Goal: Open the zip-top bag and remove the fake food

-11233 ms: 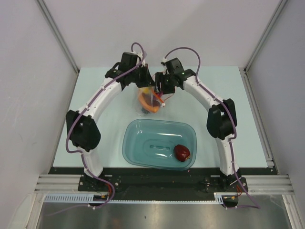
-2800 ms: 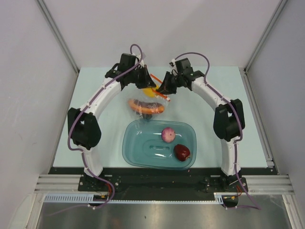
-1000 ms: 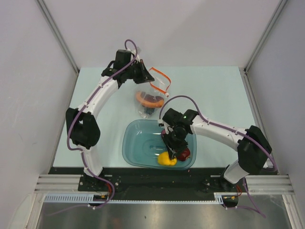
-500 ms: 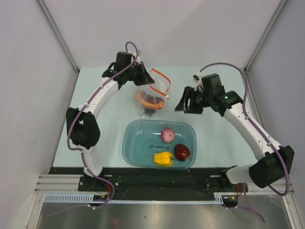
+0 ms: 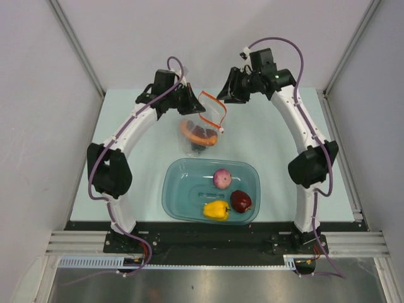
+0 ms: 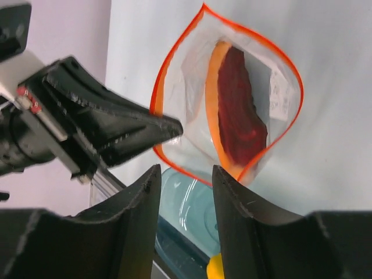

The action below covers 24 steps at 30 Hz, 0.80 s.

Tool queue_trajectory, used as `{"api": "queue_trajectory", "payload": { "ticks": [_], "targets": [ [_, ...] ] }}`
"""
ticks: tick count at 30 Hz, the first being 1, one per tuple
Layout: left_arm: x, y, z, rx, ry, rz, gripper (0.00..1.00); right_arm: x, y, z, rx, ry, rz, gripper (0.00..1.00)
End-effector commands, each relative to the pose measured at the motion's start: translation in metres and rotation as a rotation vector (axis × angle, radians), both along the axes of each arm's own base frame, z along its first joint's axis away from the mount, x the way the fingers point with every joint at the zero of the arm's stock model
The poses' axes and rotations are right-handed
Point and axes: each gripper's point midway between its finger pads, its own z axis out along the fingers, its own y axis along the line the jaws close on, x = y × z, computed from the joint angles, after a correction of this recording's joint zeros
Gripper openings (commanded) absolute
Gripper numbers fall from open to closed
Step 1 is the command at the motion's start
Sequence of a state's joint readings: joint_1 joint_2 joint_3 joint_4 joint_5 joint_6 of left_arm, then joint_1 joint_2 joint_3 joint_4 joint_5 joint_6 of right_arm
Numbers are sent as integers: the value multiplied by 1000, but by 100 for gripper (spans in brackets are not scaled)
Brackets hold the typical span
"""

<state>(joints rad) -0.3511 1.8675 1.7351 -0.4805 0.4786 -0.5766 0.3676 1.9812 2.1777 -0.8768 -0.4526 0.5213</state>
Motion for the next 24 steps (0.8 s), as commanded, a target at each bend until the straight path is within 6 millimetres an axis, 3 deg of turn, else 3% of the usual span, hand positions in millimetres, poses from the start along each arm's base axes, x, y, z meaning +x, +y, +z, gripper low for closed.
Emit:
{"api": "queue_trajectory", "payload": {
  "ticks": [1, 11, 20, 24],
  "targets": [
    [-8, -6, 37, -37, -78, -22, 0, -5, 5, -11, -63, 77, 69, 43],
    [-9, -20, 38, -42, -82, -49, 0, -18, 34, -78, -204, 141, 179, 39],
    [-5, -28, 38, -52, -76, -55, 0, -15, 29, -139, -311, 221, 198, 40],
    [-4, -32, 34, -63, -64, -61, 0, -23, 25, -162, -326, 290, 203, 45]
  ]
}}
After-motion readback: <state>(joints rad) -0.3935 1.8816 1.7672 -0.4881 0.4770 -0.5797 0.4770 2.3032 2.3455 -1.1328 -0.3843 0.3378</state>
